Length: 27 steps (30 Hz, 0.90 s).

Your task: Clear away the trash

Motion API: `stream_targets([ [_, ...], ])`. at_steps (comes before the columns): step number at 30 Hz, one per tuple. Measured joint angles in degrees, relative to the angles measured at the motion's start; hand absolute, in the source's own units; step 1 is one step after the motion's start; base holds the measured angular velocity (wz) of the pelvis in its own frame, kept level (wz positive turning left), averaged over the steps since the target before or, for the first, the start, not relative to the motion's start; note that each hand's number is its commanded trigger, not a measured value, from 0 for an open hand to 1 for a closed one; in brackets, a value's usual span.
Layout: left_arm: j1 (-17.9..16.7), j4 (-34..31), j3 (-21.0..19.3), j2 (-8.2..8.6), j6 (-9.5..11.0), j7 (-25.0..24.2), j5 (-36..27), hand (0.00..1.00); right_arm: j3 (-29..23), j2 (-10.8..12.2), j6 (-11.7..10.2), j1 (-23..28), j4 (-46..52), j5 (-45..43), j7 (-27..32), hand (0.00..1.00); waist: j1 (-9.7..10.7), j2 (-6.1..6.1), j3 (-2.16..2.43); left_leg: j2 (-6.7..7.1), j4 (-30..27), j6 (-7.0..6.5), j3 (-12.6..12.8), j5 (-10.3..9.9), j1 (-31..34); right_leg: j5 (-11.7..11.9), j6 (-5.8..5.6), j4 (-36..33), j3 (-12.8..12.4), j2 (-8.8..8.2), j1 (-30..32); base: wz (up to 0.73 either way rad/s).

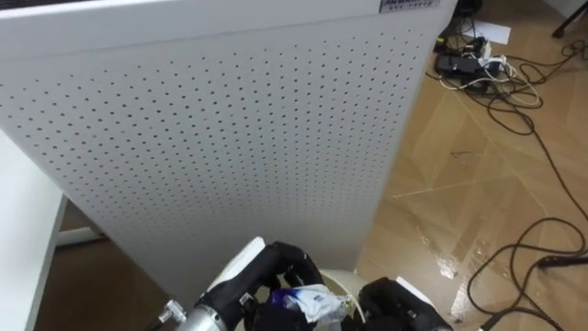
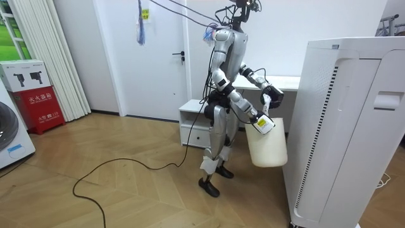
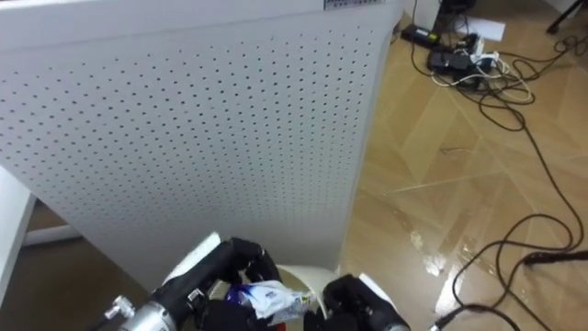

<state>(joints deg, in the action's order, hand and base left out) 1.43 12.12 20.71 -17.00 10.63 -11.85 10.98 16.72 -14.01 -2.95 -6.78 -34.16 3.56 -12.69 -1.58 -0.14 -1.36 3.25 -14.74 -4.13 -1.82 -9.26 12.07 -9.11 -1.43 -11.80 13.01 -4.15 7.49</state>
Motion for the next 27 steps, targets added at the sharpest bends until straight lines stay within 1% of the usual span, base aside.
stream_targets([
  [4,-1.27,0.66,-0.05,-0.14,-0.81,-1.31,1.07,1.00,0.03,-0.06,-0.04,0.24,-1.64,1.38,0.01,1.00,0.02,0.10,0.03,0.07,-0.42,0.00,0.04,0.00,0.77,0.01,0.01,-0.15,0.04,-0.05,0.60,0.00],
  [5,-1.40,0.98,-0.06,-0.13,-0.83,-1.35,1.08,0.81,0.03,-0.06,-0.04,0.24,-1.75,1.40,0.01,1.00,0.03,0.13,0.04,0.07,-0.51,0.00,0.04,0.00,0.90,0.01,0.01,-0.22,0.04,-0.05,0.70,0.00],
  [6,-1.61,1.50,-0.09,-0.15,-1.13,-1.45,1.17,0.55,0.03,-0.06,-0.04,0.22,-1.78,1.40,0.01,1.00,0.01,0.18,0.06,0.07,-0.66,0.00,-0.01,0.00,1.25,0.01,0.01,-0.42,0.08,-0.05,1.02,0.00],
  [7,-1.87,1.62,-0.11,-0.21,-1.78,-1.63,1.59,0.19,0.02,-0.08,-0.04,0.19,-1.78,1.42,0.04,1.00,0.03,0.19,0.05,0.04,-0.81,0.00,-0.08,0.00,1.50,0.01,0.01,-0.81,0.13,-0.05,1.40,0.00],
  [8,-2.00,1.70,-0.15,-0.22,-1.92,-1.74,2.18,0.00,0.03,-0.11,-0.03,0.23,-1.78,1.40,0.03,1.00,0.03,0.20,0.05,0.02,-0.92,0.00,-0.08,0.00,1.58,0.01,0.01,-0.88,0.14,-0.05,1.45,0.00],
  [12,-2.11,2.13,-0.69,-0.53,-2.03,-3.31,4.26,0.00,0.00,-0.47,-0.04,0.27,-1.78,0.97,-0.02,1.00,-0.01,0.42,0.10,0.06,-1.50,0.00,-0.35,0.00,2.40,0.03,0.06,-1.05,0.69,-0.08,1.90,0.05],
  [14,-2.11,2.42,-1.68,-0.54,-2.06,-4.76,7.42,0.00,-0.01,-0.47,-0.04,0.24,-1.78,0.88,-0.05,1.00,-0.02,0.60,0.16,0.06,-1.58,0.00,-0.38,0.00,2.46,0.03,0.06,-1.10,0.76,-0.10,1.93,0.00],
  [16,-2.11,2.55,-2.27,-0.73,-2.10,-5.33,8.99,0.00,-0.01,-0.47,-0.04,0.25,-1.78,0.89,-0.09,1.00,0.09,0.75,0.15,0.07,-1.71,0.00,-0.57,0.00,2.62,0.04,0.06,-1.10,1.07,-0.13,1.95,0.02],
  [21,-2.11,2.64,-2.65,-1.12,-2.22,-6.34,9.06,0.00,-0.02,-0.90,-0.04,0.25,-1.78,0.86,-0.72,1.00,-0.14,1.04,0.17,0.09,-1.95,-0.01,-0.65,0.01,2.91,-0.05,0.14,-2.10,1.07,-0.33,2.61,0.01],
  [24,-2.12,2.64,-2.65,-1.28,-3.07,-6.90,10.00,0.00,-0.02,-1.03,-0.04,0.27,-1.78,0.35,-1.09,1.00,-0.12,1.05,0.16,0.13,-2.10,-0.03,-0.66,0.02,3.05,-0.07,0.16,-2.10,1.11,-0.41,2.66,0.00],
  [27,-2.11,2.62,-2.71,-1.29,-3.16,-7.44,9.98,0.00,-0.11,-1.71,-0.04,0.27,-1.67,0.37,-1.10,1.00,-0.21,1.05,0.16,0.14,-2.40,-0.04,-0.73,0.02,3.34,-0.07,0.16,-2.30,1.17,-0.43,2.87,0.00],
])
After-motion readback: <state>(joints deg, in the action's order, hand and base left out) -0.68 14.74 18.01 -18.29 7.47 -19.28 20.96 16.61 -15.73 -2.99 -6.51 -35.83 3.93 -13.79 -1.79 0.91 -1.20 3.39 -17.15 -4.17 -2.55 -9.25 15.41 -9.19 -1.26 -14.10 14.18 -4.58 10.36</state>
